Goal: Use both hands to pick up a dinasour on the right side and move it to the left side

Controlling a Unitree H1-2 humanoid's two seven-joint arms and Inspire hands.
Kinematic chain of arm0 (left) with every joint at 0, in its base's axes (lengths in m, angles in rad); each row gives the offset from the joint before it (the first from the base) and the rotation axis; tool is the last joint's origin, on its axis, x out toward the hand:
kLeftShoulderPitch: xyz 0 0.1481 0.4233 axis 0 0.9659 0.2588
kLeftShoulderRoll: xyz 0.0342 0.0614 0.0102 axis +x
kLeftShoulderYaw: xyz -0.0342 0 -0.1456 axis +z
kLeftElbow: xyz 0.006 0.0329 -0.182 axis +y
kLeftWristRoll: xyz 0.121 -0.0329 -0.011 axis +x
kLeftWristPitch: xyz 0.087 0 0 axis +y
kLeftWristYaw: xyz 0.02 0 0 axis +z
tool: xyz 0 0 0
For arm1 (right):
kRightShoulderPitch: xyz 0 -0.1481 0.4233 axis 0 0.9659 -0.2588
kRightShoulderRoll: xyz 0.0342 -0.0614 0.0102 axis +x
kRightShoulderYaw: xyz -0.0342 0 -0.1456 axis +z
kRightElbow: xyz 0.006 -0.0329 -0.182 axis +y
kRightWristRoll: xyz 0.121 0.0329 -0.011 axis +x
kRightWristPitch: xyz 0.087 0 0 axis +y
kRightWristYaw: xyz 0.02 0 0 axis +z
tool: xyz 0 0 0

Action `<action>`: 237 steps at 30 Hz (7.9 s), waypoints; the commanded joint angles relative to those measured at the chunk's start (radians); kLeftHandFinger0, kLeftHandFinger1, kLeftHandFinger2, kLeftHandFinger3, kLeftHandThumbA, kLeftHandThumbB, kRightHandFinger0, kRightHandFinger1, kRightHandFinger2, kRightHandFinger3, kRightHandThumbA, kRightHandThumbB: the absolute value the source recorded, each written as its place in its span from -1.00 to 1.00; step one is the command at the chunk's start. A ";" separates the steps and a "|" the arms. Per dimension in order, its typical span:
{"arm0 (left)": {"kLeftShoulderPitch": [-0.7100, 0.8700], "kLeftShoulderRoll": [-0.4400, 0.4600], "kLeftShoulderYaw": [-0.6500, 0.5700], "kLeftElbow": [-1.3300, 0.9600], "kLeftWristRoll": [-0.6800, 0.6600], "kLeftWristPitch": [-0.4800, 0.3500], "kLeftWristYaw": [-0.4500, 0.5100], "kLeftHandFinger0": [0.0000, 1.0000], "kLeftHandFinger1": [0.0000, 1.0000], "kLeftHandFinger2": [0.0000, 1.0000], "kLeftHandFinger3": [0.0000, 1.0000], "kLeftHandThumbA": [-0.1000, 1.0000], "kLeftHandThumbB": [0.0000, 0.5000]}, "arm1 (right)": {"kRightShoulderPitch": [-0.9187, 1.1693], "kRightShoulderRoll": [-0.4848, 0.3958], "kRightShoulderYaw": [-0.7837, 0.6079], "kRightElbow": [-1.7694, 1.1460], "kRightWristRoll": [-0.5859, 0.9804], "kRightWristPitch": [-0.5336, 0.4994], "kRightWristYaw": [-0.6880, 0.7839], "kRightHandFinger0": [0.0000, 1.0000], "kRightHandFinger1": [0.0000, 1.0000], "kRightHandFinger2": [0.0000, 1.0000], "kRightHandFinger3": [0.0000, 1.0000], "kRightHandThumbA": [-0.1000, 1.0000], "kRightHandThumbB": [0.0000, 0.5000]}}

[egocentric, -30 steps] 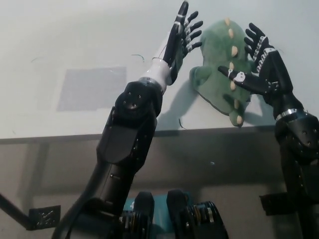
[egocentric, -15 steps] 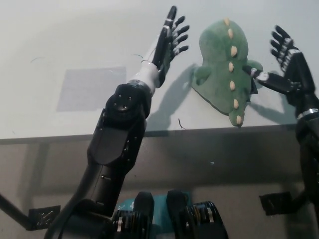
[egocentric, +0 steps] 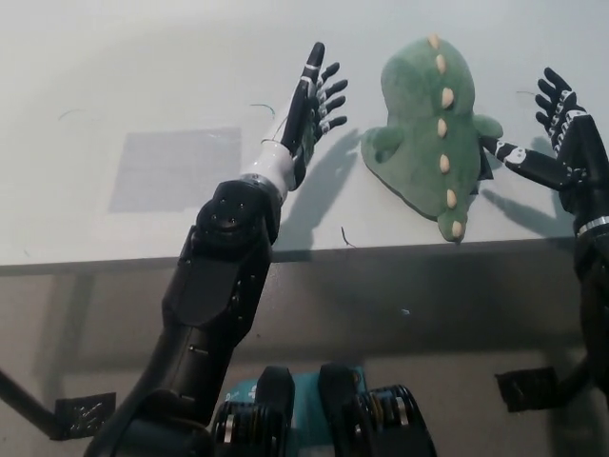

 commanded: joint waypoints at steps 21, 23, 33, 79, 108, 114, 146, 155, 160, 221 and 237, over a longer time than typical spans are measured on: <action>-0.009 -0.055 -0.022 0.166 0.020 -0.064 -0.035 1.00 1.00 1.00 1.00 1.00 0.49 | 0.021 0.025 0.069 0.013 -0.065 -0.061 -0.023 1.00 1.00 1.00 1.00 1.00 -0.86; -0.001 -0.060 -0.020 0.168 0.017 -0.065 -0.039 1.00 1.00 1.00 1.00 1.00 0.42 | 0.029 0.035 0.061 0.013 -0.033 -0.059 0.002 1.00 1.00 1.00 1.00 1.00 -0.90; -0.005 -0.054 -0.027 0.204 0.035 -0.082 -0.034 1.00 1.00 1.00 1.00 1.00 0.49 | 0.040 0.049 0.055 0.039 -0.043 -0.093 -0.012 1.00 1.00 1.00 1.00 1.00 -0.79; -0.153 -0.203 -0.027 0.366 0.046 -0.137 0.027 1.00 1.00 1.00 1.00 1.00 0.47 | -0.045 0.164 0.078 0.117 -0.072 -0.139 -0.088 1.00 1.00 1.00 1.00 1.00 -0.61; 0.085 -0.115 -0.020 0.304 0.045 -0.217 0.016 1.00 1.00 1.00 1.00 1.00 0.44 | -0.002 0.293 0.172 0.335 -0.105 -0.275 -0.105 1.00 1.00 1.00 1.00 1.00 -1.00; 0.134 -0.090 -0.021 0.240 0.052 -0.209 0.037 1.00 1.00 1.00 1.00 1.00 0.60 | -0.016 0.328 0.203 0.377 -0.134 -0.296 -0.141 1.00 1.00 1.00 1.00 1.00 -0.93; 0.408 0.068 0.088 -0.145 -0.005 -0.308 0.070 1.00 1.00 1.00 1.00 1.00 -0.20 | -0.089 0.532 0.398 0.404 -0.194 -0.196 -0.163 1.00 1.00 1.00 1.00 1.00 -1.00; 0.496 0.107 0.113 -0.308 -0.030 -0.288 0.081 1.00 1.00 1.00 1.00 1.00 -0.06 | -0.122 0.587 0.430 0.450 -0.191 -0.228 -0.142 1.00 1.00 1.00 1.00 1.00 -1.00; 0.534 0.118 0.140 -0.357 -0.048 -0.332 0.089 1.00 1.00 1.00 1.00 1.00 -0.05 | -0.150 0.596 0.532 0.481 -0.152 -0.241 -0.177 1.00 1.00 1.00 1.00 1.00 -1.00; 0.512 0.270 0.165 -0.428 -0.151 -0.138 0.023 1.00 1.00 1.00 1.00 1.00 0.26 | -0.181 0.414 0.394 0.289 -0.133 -0.197 -0.092 1.00 1.00 1.00 1.00 1.00 -0.85; 0.675 0.383 0.178 -0.608 -0.221 -0.142 -0.125 1.00 1.00 1.00 1.00 1.00 0.43 | -0.085 0.306 0.368 0.061 -0.140 -0.158 -0.028 1.00 1.00 1.00 1.00 1.00 -0.51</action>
